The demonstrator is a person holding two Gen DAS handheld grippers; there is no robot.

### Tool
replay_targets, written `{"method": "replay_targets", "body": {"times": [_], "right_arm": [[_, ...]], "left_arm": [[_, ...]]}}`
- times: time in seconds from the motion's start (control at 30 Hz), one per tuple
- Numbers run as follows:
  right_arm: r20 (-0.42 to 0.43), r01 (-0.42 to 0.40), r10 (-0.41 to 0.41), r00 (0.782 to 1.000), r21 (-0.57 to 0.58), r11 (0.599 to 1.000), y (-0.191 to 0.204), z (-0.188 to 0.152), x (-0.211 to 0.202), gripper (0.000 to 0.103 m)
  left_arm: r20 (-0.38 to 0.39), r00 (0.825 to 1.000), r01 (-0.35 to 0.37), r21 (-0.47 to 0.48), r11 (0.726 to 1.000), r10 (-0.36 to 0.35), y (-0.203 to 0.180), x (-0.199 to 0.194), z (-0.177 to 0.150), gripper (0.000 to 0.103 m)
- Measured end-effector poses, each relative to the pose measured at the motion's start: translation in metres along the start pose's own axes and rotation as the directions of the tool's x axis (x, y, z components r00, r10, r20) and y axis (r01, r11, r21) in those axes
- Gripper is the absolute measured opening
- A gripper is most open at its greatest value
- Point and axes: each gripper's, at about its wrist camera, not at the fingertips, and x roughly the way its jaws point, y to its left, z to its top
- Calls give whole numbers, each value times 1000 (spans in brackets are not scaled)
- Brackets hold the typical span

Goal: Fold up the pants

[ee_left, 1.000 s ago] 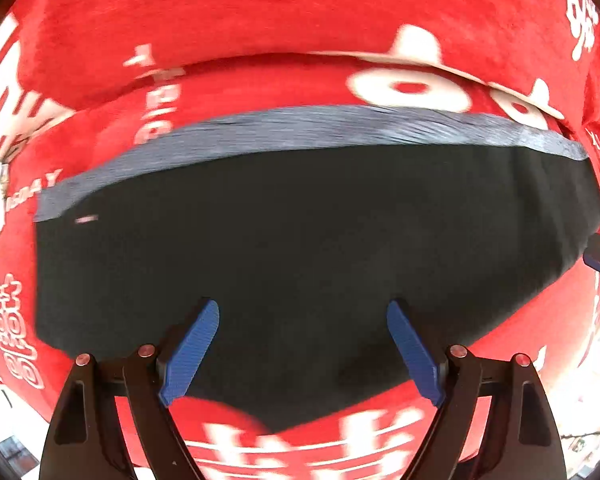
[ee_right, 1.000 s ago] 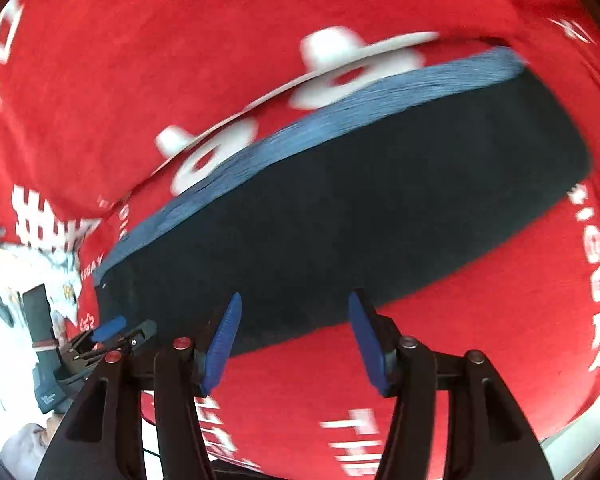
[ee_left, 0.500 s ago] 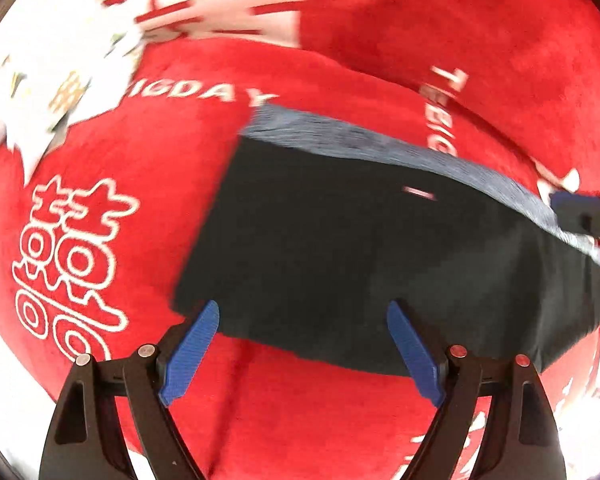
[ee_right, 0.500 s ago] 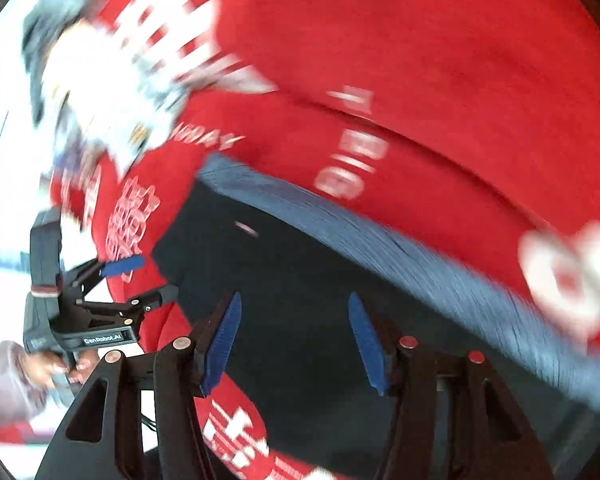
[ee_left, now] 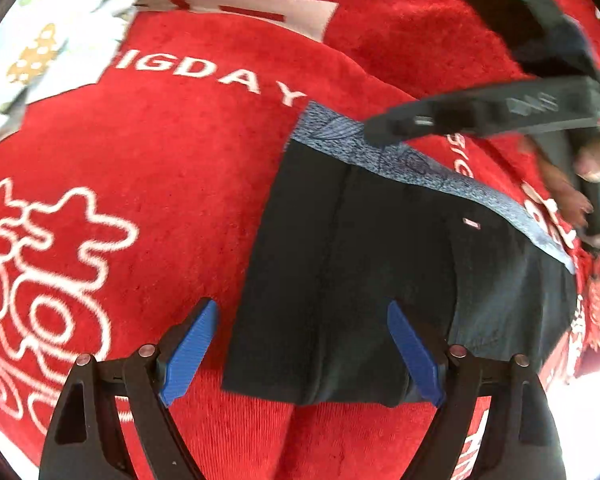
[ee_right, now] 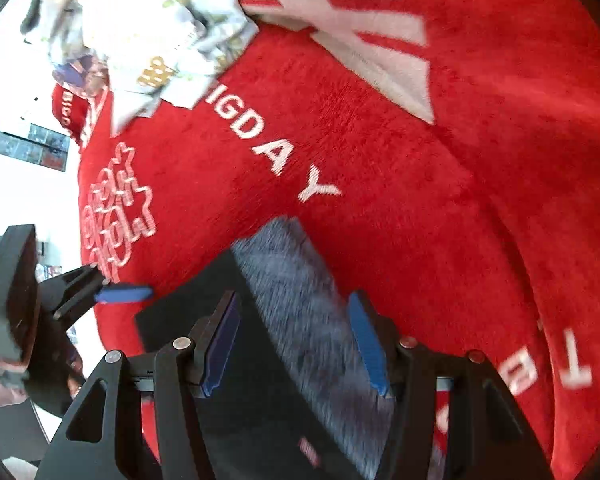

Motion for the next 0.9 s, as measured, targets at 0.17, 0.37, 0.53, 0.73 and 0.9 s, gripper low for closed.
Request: {"method": "replay_targets", "body": {"times": [0.17, 0.37, 0.53, 0.73, 0.9], "right_arm": [[-78, -84, 87, 993, 47, 995, -5, 10, 17, 21], [-73, -162, 159, 985, -35, 986, 15, 9, -11, 10], [-88, -167, 164, 983, -31, 985, 19, 11, -3, 10], [-57, -77, 80, 995, 57, 995, 4, 9, 22, 10], [5, -16, 16, 1000, -12, 1000, 25, 1, -10, 10]], "left_arm": [[3, 999, 47, 28, 999, -47, 3, 4, 6, 64], [1, 998, 61, 33, 998, -61, 7, -4, 4, 56], [4, 1000, 15, 54, 998, -16, 2, -14, -9, 56], [14, 999, -46, -17, 999, 46, 2, -12, -11, 57], [3, 999, -34, -6, 999, 34, -8, -8, -10, 59]]}}
